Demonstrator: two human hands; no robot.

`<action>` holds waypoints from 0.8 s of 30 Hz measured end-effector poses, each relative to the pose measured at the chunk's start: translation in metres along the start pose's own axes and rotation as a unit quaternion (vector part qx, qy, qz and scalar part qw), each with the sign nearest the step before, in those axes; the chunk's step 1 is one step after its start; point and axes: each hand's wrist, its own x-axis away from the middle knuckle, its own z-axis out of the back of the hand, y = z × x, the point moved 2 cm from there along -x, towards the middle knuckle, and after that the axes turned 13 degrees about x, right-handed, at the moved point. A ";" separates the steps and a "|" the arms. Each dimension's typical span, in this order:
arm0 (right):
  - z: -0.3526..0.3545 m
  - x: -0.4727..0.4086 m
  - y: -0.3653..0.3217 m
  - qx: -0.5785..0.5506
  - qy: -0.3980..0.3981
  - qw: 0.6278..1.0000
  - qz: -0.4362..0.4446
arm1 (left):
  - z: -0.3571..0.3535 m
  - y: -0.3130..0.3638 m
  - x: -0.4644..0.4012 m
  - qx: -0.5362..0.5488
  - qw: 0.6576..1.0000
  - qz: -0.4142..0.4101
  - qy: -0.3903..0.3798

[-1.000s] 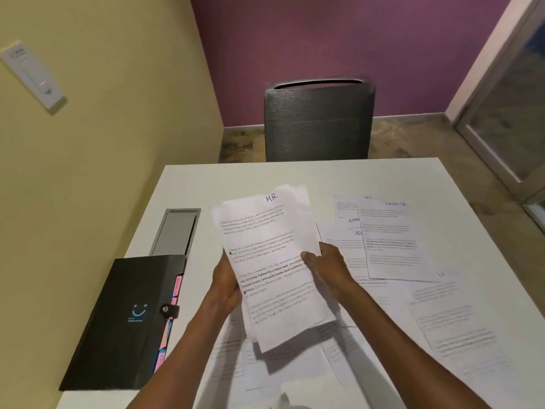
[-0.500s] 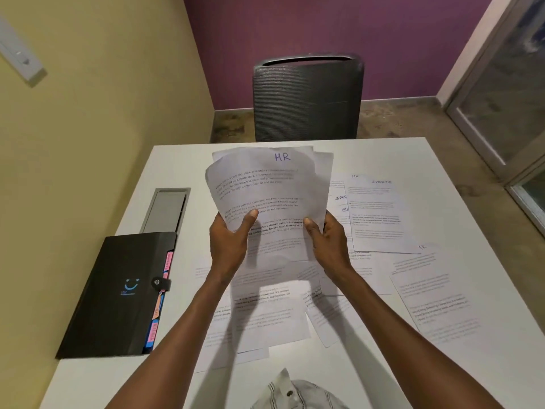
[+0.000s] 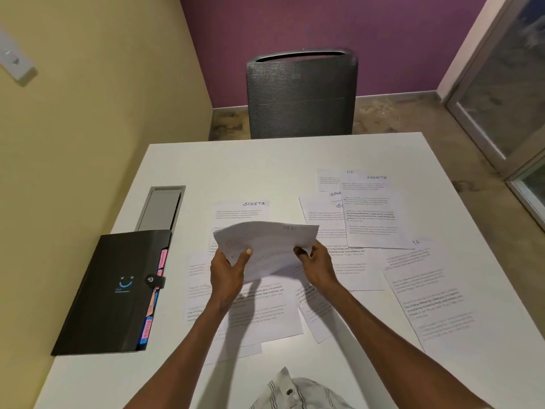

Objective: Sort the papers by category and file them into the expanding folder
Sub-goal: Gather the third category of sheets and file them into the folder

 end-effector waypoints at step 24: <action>0.020 0.005 0.009 0.073 -0.101 0.991 0.040 | 0.015 0.019 -0.014 0.140 0.985 0.101 -0.019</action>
